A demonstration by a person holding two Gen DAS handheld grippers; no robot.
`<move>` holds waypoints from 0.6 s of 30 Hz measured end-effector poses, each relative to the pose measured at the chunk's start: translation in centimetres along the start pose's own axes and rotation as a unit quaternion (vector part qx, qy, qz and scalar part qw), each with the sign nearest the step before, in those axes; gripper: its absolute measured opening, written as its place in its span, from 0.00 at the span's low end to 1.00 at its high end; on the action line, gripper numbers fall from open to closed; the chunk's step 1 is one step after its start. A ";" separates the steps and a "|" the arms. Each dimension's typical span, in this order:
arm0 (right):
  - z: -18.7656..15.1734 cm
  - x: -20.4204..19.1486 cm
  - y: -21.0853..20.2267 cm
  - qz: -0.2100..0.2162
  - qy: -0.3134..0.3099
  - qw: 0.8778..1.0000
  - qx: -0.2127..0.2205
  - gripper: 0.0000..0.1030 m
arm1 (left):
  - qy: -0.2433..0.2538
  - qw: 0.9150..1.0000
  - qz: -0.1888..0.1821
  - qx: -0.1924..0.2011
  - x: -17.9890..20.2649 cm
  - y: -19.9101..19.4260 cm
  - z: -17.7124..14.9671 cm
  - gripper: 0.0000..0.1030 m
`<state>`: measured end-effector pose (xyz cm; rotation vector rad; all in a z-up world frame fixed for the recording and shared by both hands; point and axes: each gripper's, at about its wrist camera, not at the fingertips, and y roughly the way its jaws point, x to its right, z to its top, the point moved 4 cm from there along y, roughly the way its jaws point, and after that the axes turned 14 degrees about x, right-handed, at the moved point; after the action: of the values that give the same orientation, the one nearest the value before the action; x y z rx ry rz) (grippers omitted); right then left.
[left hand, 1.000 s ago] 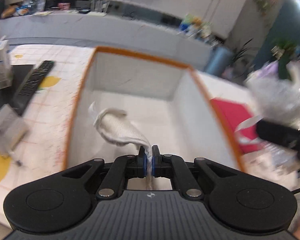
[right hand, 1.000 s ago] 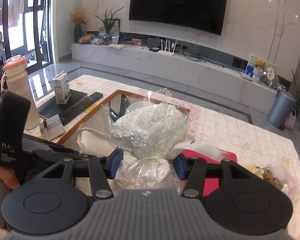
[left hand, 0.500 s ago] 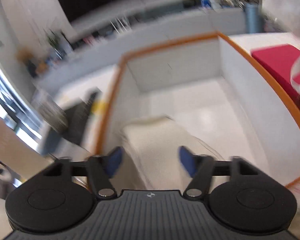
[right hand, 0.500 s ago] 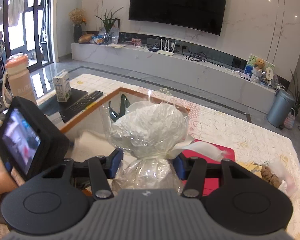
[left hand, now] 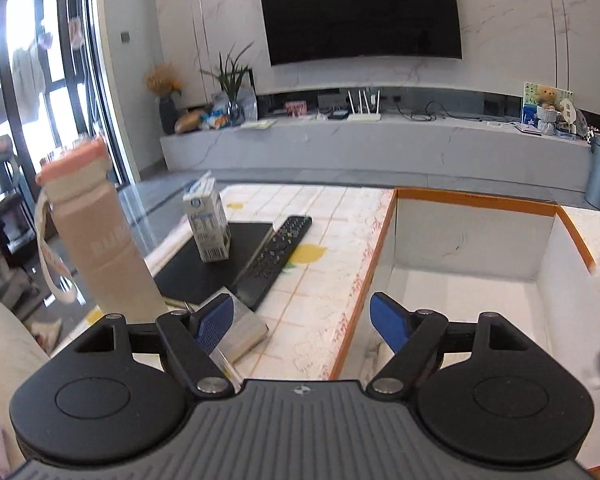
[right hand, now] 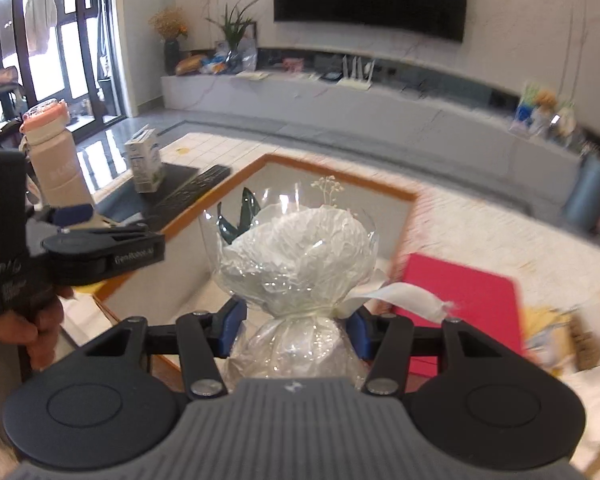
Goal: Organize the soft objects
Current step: 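Lower the plastic bundle into the cardboard box and open the right tool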
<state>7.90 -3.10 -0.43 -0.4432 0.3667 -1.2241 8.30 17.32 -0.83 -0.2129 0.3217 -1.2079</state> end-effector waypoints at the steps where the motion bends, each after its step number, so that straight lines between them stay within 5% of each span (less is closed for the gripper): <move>1: 0.0 -0.3 0.9 0.005 0.002 1.000 -0.008 0.51 | -0.002 1.000 -0.005 -0.003 0.0 0.1 0.0 0.89; 6: -0.3 -2.4 4.2 0.018 -0.013 0.999 -0.044 0.52 | -0.007 0.999 -0.032 -0.007 -0.2 -0.6 -0.6 0.89; 18: -1.9 -3.8 8.7 0.035 -0.013 0.995 -0.095 0.52 | -0.069 0.996 -0.022 -0.047 -2.2 0.8 -1.2 0.88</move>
<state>12.91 2.66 -6.35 -0.6036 0.4751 -1.1197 7.86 19.70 -1.95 -0.3856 0.2545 -1.2158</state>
